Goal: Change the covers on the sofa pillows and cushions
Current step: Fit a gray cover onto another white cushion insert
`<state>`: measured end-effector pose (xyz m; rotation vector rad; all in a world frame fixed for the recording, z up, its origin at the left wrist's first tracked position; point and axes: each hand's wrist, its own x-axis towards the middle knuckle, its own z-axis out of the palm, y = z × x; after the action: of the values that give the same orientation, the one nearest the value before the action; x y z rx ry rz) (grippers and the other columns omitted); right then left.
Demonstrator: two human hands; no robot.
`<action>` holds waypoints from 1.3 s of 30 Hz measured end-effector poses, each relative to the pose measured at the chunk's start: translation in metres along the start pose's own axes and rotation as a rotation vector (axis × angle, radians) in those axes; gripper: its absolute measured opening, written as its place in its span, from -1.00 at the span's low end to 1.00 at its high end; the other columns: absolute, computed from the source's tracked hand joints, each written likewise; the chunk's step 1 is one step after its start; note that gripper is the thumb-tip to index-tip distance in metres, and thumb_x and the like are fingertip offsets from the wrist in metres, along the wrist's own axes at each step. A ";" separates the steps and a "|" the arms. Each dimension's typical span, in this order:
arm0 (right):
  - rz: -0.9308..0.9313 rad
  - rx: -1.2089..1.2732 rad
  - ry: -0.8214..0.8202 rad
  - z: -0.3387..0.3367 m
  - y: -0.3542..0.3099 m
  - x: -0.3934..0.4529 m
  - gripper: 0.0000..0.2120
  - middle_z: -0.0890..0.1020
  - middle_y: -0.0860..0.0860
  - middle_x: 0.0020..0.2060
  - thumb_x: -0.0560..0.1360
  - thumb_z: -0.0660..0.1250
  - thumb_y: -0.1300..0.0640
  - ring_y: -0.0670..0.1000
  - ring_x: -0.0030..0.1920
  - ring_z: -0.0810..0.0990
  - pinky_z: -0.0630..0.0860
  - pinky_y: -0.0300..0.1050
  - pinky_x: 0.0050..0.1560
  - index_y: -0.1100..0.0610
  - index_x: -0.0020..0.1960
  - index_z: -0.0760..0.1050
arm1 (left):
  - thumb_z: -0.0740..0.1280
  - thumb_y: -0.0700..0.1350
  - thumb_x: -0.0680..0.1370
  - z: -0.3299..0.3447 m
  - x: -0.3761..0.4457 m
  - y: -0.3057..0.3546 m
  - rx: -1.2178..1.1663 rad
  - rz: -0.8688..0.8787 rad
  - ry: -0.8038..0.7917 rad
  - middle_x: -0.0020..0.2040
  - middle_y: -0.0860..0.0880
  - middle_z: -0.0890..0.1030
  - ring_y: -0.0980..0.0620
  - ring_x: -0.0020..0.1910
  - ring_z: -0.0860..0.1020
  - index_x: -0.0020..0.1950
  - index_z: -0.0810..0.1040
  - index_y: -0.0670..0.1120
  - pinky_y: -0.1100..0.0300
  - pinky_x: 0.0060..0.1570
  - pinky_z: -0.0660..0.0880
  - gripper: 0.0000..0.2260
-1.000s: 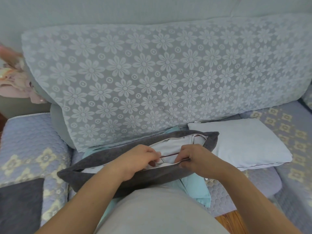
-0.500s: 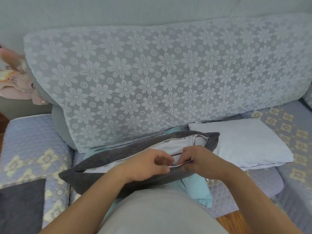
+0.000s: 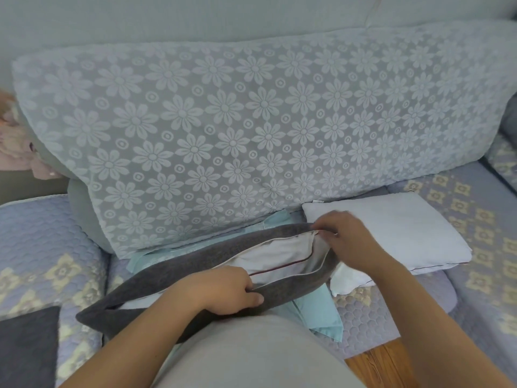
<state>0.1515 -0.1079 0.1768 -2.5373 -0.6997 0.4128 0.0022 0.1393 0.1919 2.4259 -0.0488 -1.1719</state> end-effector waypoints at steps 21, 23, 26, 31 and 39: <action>-0.170 0.341 0.081 -0.043 -0.050 -0.022 -0.84 0.61 -0.20 -0.24 0.61 0.29 0.20 -0.19 -0.15 0.55 0.38 -0.40 -0.16 -0.01 -0.07 0.57 | 0.39 -0.18 0.59 -0.043 0.002 0.073 -0.579 0.113 0.792 -0.18 0.33 0.66 0.38 -0.11 0.60 -0.08 0.68 0.17 0.43 -0.02 0.47 -0.77; -0.198 0.362 0.075 -0.043 -0.064 -0.020 -0.81 0.58 -0.13 -0.28 0.61 0.30 0.19 -0.15 -0.24 0.51 0.36 -0.37 -0.22 -0.03 -0.13 0.51 | 0.36 -0.23 0.60 -0.046 -0.016 0.075 -0.797 0.143 0.808 -0.30 0.19 0.66 0.37 -0.28 0.60 -0.13 0.69 0.01 0.50 -0.26 0.43 -0.80; -0.218 0.404 0.059 -0.042 -0.079 -0.015 -0.85 0.58 -0.07 -0.30 0.60 0.31 0.18 -0.16 -0.27 0.49 0.37 -0.36 -0.24 0.01 -0.12 0.54 | 0.38 -0.09 0.60 -0.050 -0.030 0.072 -0.880 0.136 0.822 -0.32 0.07 0.67 0.30 -0.34 0.58 -0.15 0.70 -0.07 0.35 -0.25 0.43 -0.83; -0.235 0.360 0.033 -0.044 -0.092 -0.008 -0.83 0.59 -0.11 -0.30 0.60 0.32 0.14 -0.14 -0.25 0.52 0.39 -0.35 -0.23 -0.05 -0.14 0.53 | 0.45 0.04 0.54 -0.049 -0.029 0.066 -0.769 0.015 0.851 -0.31 0.19 0.64 0.28 -0.33 0.56 -0.21 0.64 0.07 0.27 -0.23 0.39 -0.85; -0.245 0.242 0.105 -0.045 -0.090 -0.014 -0.86 0.57 -0.22 -0.32 0.60 0.31 0.14 -0.14 -0.27 0.51 0.35 -0.34 -0.26 -0.03 -0.12 0.53 | 0.31 0.05 0.62 -0.059 -0.030 0.078 -0.522 -0.021 0.812 -0.27 0.07 0.56 0.10 -0.25 0.53 -0.15 0.53 0.01 0.14 -0.23 0.39 -0.81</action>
<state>0.1215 -0.0636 0.2635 -2.1970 -0.8535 0.2602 0.0400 0.0981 0.2775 2.2253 0.4666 -0.0990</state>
